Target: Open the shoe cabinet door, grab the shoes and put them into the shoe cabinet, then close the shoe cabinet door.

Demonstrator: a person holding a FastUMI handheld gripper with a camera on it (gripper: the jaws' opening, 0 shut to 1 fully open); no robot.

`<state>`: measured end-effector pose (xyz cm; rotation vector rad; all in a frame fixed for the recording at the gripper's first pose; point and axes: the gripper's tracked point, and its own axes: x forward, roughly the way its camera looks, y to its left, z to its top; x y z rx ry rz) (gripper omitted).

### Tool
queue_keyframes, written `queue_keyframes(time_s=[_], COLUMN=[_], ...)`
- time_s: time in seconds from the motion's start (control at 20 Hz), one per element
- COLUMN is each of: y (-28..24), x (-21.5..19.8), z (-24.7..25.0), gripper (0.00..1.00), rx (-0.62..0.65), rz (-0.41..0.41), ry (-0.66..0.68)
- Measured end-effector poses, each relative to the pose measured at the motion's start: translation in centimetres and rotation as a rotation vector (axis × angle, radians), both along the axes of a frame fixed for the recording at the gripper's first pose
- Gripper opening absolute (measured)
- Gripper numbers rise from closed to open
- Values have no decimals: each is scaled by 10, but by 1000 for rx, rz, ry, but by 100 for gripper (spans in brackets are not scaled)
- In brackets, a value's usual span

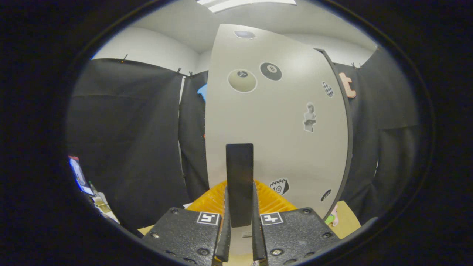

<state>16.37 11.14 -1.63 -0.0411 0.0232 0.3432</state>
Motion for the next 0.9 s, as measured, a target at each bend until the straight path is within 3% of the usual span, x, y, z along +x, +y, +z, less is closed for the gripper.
queue_keyframes(time_s=[0.9], y=[-66], x=[-33], z=[4], gripper=[24], rx=[-41], rz=[-34], ry=[-62])
